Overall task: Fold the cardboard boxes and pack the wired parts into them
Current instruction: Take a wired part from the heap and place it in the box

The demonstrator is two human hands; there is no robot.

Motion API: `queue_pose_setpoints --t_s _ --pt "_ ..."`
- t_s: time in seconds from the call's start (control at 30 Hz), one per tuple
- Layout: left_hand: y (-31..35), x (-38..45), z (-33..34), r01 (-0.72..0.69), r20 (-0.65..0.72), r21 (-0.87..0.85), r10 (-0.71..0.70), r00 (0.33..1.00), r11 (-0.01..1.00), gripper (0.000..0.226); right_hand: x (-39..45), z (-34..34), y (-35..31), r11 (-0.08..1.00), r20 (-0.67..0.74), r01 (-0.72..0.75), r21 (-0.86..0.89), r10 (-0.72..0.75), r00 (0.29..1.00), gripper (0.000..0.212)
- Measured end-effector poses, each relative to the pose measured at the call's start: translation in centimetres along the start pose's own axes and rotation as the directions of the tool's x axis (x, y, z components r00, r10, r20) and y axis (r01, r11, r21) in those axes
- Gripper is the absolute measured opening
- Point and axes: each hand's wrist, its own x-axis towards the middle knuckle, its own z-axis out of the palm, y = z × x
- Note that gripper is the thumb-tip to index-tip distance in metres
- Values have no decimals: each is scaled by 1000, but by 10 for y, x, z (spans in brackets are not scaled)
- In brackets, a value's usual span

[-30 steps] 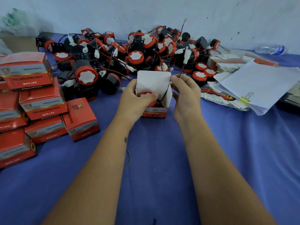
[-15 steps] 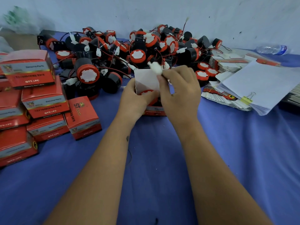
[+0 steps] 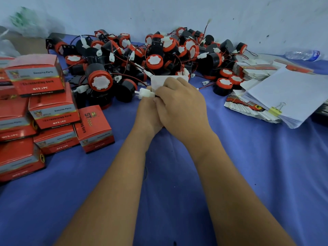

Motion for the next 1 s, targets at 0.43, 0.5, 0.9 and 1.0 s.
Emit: queue_pose_setpoints --t_s 0.43,0.5,0.9,1.0 --pt "1 -11 -8 -50 148 -163 74 986 985 18 0 -4 6 856 -99 -374 357 432 896 8" --pt "0 -13 -9 -30 168 -260 76 983 965 27 0 -9 19 825 -116 -418 382 491 863 11" --pt "-10 -9 -37 -3 460 -251 123 879 968 98 -7 -15 44 832 155 -497 246 472 868 28" --pt "-11 -9 -33 -32 424 -244 136 896 969 91 -3 -18 38 885 195 -461 72 440 876 31"
